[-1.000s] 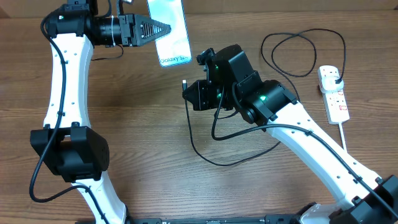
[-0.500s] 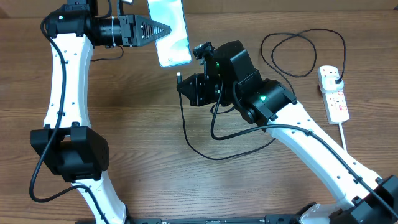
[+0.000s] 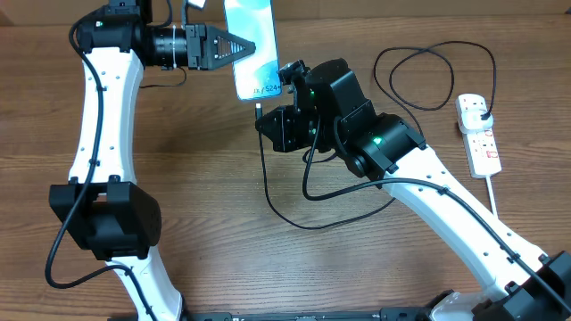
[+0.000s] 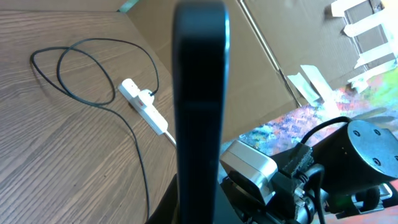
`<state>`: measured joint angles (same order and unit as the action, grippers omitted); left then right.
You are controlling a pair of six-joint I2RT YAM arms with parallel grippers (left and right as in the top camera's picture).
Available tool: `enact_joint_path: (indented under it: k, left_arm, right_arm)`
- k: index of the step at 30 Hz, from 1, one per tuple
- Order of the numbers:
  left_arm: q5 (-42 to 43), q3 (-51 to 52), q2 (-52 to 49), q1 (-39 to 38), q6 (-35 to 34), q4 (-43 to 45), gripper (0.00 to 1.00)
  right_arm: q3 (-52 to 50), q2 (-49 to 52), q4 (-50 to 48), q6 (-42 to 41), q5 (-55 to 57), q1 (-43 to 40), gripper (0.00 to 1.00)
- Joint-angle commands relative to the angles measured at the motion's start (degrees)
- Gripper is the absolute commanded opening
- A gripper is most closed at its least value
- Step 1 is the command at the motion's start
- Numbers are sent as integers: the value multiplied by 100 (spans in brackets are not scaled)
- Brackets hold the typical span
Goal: Plug charger to phone and switch on socket
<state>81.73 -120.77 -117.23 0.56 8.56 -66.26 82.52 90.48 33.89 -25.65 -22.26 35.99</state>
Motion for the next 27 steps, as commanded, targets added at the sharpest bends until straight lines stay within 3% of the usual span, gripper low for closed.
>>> enact_joint_path:
  k: [1, 27]
  left_arm:
    - [140, -79, 61, -61, -39, -13, 4]
    - [-74, -79, 61, -61, 26, -144, 4]
  right_arm:
    - [243, -177, 66, 48, 33, -7, 4]
    - [385, -177, 216, 175, 186, 4, 4]
